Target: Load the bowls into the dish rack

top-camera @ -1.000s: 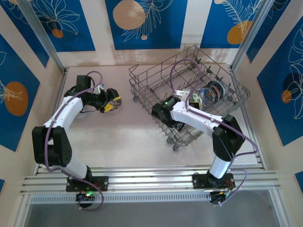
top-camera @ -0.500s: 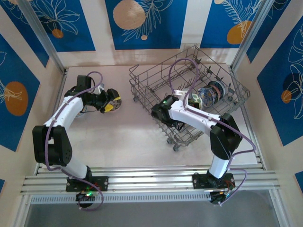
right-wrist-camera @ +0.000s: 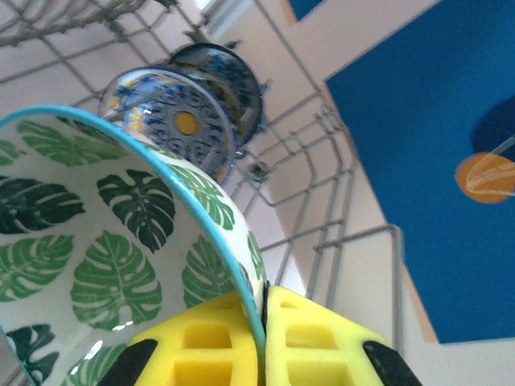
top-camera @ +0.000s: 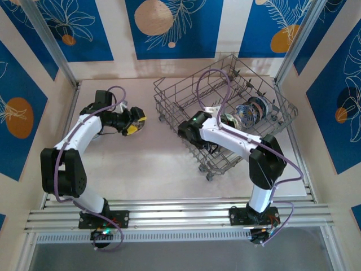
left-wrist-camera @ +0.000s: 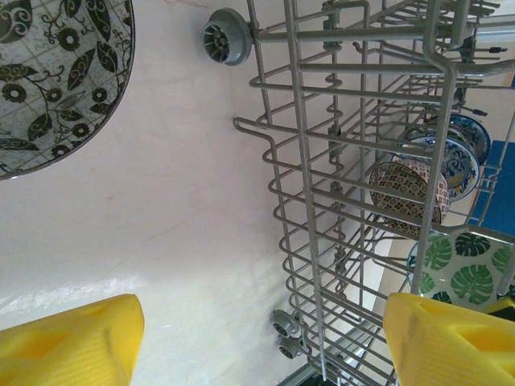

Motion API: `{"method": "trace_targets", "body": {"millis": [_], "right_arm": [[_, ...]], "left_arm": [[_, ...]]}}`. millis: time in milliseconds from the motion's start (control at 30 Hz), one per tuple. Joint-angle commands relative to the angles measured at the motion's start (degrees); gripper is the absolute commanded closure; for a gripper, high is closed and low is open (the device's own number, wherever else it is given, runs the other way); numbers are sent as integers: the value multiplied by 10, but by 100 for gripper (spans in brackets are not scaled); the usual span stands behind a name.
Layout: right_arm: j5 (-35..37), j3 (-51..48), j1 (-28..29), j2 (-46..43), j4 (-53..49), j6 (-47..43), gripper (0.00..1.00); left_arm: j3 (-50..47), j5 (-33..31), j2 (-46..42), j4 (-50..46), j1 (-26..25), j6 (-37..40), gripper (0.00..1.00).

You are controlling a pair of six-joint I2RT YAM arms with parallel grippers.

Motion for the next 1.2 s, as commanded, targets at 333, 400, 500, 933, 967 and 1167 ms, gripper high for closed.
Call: {"method": "trace_targets", "body": {"millis": [333, 400, 500, 933, 967, 1167], "right_arm": [[-122, -123, -65, -147, 453, -484, 100], [-118, -130, -70, -152, 478, -512, 100], [-134, -156, -84, -172, 528, -556, 100], [-171, -283, -96, -236, 757, -764, 100], [-167, -291, -94, -237, 766, -771, 100], [-150, -317, -102, -261, 780, -780, 100]], "left_arm": [[-13, 5, -8, 11, -12, -8, 22], [-13, 4, -9, 10, -13, -8, 22], [-10, 3, -8, 5, -13, -6, 22], [-8, -2, -5, 4, -26, -11, 22], [-9, -3, -7, 4, -27, -11, 22], [-8, -7, -8, -2, -29, -11, 22]]}}
